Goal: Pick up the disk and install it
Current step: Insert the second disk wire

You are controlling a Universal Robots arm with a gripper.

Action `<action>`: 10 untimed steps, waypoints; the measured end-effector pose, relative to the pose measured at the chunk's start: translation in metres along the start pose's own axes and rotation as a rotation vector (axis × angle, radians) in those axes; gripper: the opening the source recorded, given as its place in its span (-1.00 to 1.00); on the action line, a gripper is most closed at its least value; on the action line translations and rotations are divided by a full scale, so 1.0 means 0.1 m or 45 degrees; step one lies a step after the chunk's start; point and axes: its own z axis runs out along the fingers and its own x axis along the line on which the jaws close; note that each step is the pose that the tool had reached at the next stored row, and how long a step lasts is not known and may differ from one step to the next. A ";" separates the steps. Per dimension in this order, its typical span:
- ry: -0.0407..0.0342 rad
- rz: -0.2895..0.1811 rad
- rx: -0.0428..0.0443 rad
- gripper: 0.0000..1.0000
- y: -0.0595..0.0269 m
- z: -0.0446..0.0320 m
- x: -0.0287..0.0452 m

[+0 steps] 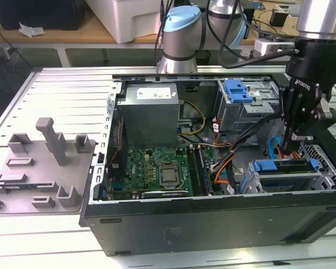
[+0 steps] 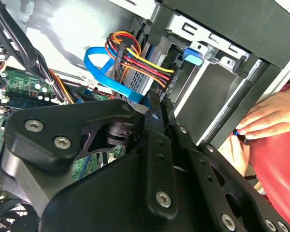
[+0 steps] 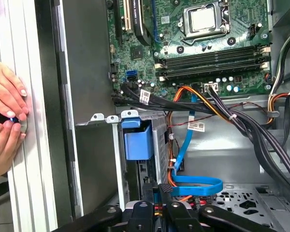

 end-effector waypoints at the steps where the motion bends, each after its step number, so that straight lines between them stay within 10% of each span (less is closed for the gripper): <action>1: -0.0040 0.000 0.000 -0.68 -0.001 0.003 0.009; 5: -0.0190 0.000 -0.002 -0.68 -0.004 0.014 0.049; 10: -0.0784 0.001 -0.007 -0.68 -0.009 0.029 0.105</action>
